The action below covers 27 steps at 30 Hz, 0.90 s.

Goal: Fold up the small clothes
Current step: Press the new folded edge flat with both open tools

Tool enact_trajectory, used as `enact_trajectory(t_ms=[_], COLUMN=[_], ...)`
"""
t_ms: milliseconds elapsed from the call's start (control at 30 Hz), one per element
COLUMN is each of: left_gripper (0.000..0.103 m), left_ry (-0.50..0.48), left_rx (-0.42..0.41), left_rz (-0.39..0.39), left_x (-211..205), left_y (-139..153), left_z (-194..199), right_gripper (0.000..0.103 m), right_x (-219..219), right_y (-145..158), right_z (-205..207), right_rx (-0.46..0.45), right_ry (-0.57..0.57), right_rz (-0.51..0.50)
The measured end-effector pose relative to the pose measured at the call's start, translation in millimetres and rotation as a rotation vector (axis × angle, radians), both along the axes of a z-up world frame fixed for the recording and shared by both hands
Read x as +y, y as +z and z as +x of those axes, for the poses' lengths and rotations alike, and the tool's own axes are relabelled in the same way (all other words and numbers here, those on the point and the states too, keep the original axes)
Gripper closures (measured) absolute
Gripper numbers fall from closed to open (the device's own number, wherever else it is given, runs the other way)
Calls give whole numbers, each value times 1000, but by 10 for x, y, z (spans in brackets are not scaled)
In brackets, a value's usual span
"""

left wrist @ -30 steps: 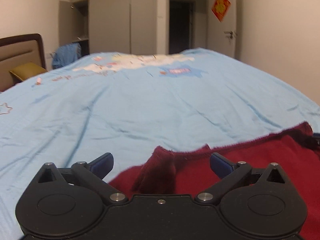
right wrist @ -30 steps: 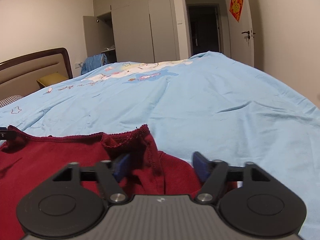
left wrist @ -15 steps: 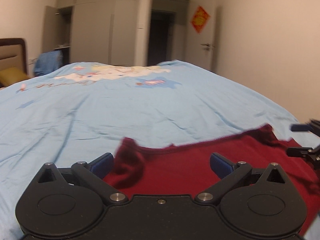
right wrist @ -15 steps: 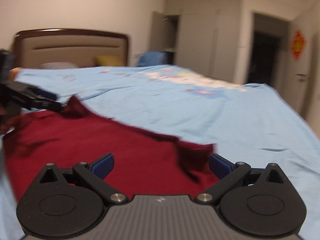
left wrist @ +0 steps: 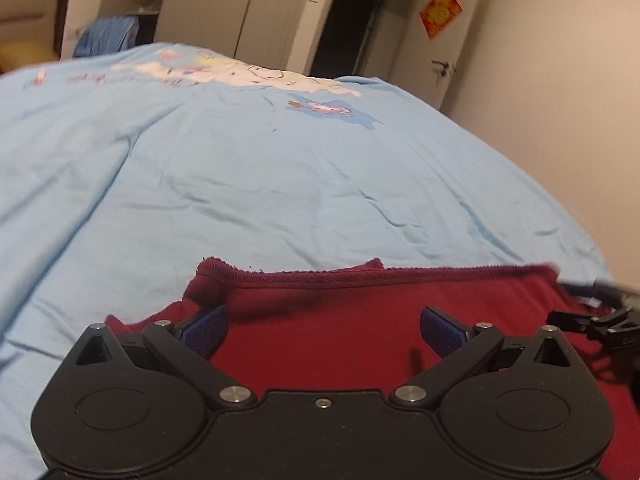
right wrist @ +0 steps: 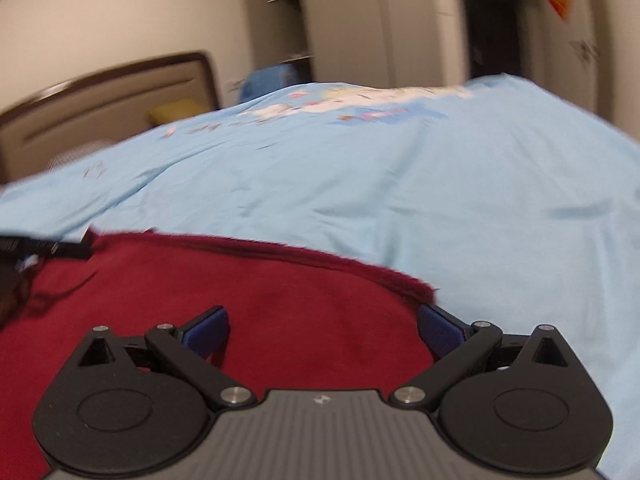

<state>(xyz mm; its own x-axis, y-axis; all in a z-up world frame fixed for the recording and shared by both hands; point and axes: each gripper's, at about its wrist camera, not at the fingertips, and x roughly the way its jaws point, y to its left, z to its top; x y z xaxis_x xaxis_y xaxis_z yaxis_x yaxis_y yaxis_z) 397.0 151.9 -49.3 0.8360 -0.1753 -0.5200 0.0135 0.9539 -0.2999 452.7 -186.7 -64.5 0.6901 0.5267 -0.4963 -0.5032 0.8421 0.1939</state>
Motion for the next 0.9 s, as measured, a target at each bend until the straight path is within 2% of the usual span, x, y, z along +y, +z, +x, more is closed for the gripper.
enact_trajectory(t_ms=[100, 300, 667, 900], left_gripper=[1, 1, 1, 1], left_ry=[7, 3, 6, 11], left_rx=[-47, -65, -58, -46], left_rz=[-64, -109, -62, 21], left_x=[87, 148, 63, -64], left_y=[-122, -155, -161, -141], left_z=[-15, 0, -6, -3], right_gripper=[1, 1, 1, 1], right_x=[-230, -217, -245, -301], right_y=[-101, -88, -92, -93], right_z=[95, 87, 41, -19], right_rx=[48, 37, 29, 14], right_ry=[-16, -18, -17, -26], right_rz=[123, 91, 119, 146])
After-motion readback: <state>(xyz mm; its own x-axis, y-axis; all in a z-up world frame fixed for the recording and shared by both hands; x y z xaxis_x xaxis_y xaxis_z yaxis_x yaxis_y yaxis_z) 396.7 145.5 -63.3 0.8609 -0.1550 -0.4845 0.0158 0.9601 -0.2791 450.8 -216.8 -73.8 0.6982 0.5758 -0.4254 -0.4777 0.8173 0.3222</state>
